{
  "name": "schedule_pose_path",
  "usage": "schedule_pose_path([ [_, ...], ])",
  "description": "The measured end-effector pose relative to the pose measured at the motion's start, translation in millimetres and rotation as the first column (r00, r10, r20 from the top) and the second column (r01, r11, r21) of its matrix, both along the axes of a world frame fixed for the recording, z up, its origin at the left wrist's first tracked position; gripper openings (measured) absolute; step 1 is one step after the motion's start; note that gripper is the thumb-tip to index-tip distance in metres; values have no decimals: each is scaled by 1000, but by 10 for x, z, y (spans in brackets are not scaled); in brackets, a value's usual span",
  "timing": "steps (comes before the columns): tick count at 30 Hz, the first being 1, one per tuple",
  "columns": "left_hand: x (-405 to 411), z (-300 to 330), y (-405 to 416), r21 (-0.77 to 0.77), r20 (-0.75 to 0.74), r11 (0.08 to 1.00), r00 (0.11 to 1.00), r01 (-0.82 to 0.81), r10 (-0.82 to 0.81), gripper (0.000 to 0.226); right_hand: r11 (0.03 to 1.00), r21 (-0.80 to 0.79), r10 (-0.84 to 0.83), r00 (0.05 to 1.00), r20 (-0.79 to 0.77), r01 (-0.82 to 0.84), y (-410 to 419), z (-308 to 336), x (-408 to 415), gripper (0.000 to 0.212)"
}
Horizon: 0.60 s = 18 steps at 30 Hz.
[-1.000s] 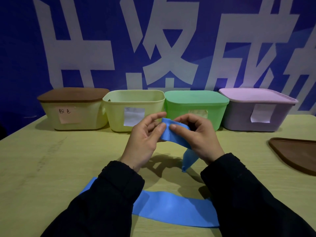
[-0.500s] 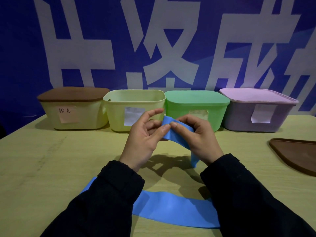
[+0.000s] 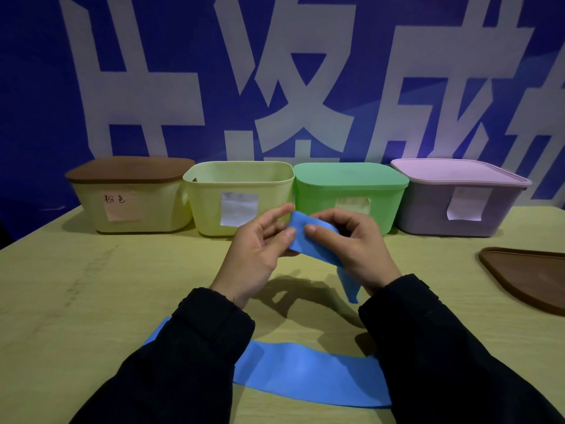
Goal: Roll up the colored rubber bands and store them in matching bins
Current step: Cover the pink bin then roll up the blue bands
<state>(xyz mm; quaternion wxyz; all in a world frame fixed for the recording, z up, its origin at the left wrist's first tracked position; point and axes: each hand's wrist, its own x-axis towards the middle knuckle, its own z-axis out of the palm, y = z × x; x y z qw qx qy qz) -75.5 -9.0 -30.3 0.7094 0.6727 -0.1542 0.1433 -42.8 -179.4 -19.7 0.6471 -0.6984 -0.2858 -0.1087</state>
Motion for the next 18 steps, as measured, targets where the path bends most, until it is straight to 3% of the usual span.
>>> schedule_pose_path([
  [4,-43,29,-50,-25,20,999,1000,21,-20,26,997,-24,-69,996,51,71,32,-15,-12,6],
  [9,-33,42,-21,-27,44,999,998,-43,44,29,998,22,-62,996,69,61,28,15,-27,7],
  [13,-46,46,-4,8,82,1000,996,-29,28,29,988,18,-153,984,89,152,42,0,-9,9],
  [18,-24,18,-23,-53,24,999,1000,-8,9,21,992,-1,-126,984,130,127,63,-24,-18,5],
])
